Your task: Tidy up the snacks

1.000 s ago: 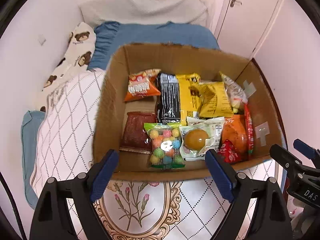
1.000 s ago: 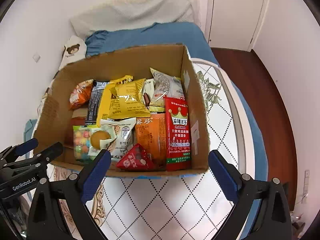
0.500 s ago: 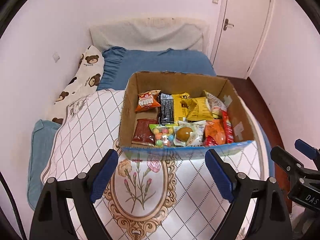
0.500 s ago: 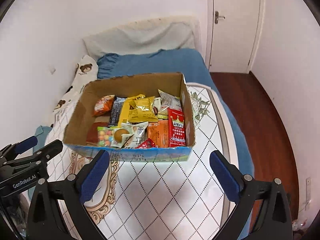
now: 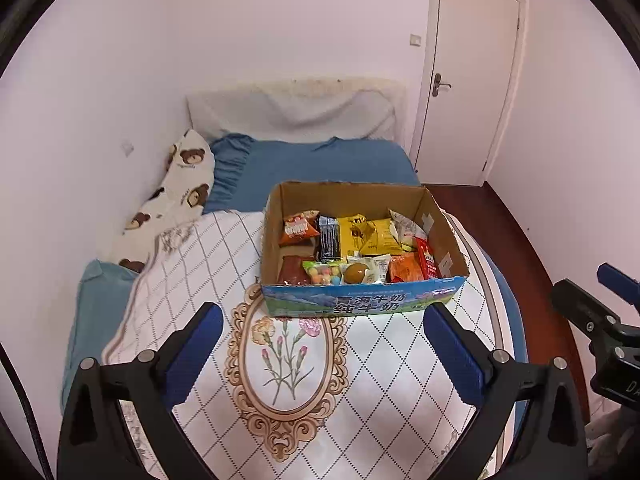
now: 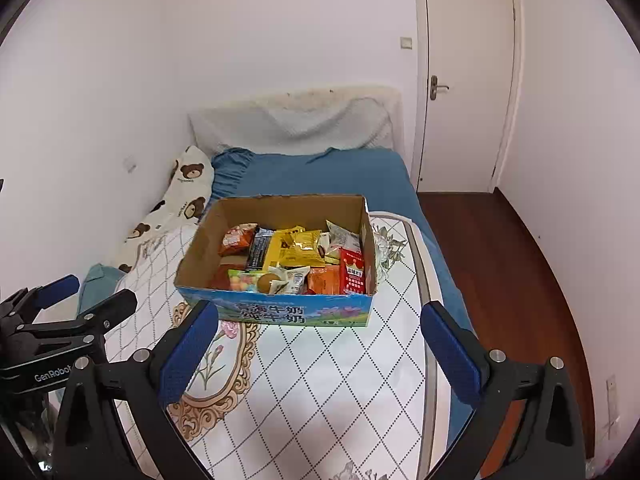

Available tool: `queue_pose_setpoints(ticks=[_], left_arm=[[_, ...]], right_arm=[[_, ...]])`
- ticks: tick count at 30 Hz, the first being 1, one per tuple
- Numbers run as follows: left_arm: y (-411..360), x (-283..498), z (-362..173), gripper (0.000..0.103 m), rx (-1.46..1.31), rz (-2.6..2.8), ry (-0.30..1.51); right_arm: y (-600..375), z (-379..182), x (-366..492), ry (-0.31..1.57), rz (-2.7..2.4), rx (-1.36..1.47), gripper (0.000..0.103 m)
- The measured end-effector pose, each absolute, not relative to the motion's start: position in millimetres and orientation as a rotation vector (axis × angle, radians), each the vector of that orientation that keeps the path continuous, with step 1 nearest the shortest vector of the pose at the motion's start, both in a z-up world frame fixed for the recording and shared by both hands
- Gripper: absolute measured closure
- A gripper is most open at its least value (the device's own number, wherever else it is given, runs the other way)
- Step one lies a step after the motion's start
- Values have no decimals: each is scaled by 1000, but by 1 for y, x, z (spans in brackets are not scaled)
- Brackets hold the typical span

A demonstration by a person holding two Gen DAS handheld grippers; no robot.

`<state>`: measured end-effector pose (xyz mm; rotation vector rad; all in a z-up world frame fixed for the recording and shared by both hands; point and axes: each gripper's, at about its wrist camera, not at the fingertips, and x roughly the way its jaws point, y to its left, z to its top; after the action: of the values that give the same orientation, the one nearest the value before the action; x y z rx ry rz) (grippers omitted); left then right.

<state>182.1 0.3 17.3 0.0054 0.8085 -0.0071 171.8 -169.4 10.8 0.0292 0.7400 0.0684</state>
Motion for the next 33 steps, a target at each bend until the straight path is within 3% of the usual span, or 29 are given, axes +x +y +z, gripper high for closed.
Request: queue_pose_setpoints(ticks=[14, 33], left_arm=[[-1, 154, 32, 0, -19, 27, 767], [-7, 228, -16, 0, 23, 109, 836]], right_arm=[[-168, 28, 138, 693, 64, 16, 0], [-186, -14, 199, 697, 7, 51, 0]])
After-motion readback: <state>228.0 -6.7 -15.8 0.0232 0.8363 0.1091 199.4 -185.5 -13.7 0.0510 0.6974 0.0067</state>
